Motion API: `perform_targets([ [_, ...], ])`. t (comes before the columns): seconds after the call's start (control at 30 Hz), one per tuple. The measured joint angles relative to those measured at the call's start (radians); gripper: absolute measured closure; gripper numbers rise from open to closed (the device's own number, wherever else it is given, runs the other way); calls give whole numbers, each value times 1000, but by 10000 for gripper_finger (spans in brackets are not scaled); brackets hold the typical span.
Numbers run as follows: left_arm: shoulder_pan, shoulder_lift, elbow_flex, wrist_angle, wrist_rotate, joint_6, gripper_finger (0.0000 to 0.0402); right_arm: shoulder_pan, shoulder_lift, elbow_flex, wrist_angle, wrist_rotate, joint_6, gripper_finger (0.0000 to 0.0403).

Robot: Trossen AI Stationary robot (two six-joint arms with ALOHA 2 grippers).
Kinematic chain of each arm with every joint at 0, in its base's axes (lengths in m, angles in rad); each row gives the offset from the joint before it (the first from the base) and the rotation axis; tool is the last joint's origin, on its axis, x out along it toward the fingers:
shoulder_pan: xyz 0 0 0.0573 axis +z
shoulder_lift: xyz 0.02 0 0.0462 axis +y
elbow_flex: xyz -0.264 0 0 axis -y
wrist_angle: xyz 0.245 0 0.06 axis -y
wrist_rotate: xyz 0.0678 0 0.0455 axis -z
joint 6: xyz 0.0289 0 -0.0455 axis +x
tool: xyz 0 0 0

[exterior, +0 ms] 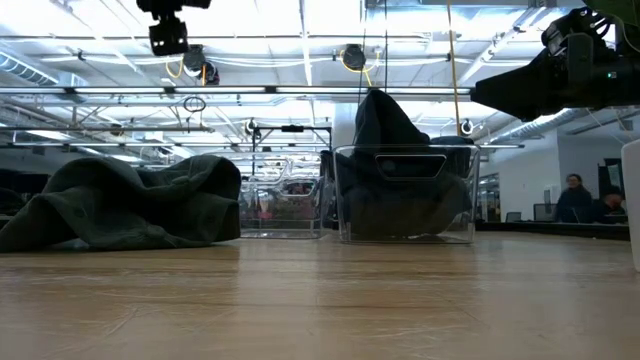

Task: Pick & Place hat
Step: Put the top black cap into the left transparent bin

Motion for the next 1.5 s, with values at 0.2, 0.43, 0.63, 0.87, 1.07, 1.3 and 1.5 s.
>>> perform_targets([
  [0.2,121,7,0,-61,196,31,172,0,0,0,0,0,0,181],
  [0.43,277,65,-1,-126,328,30,172,0,0,0,0,0,0,181],
  [0.63,380,144,-1,-172,406,-24,172,0,0,0,0,0,0,181],
  [0.87,476,184,-2,-304,726,-216,172,0,0,0,0,0,0,181],
  [1.07,551,184,-1,-358,871,-313,172,0,0,0,0,0,0,181],
  [1.3,654,194,39,-578,1018,-552,172,0,0,0,0,0,0,181],
  [1.5,685,256,189,-844,1177,-817,172,0,0,0,0,0,0,181],
])
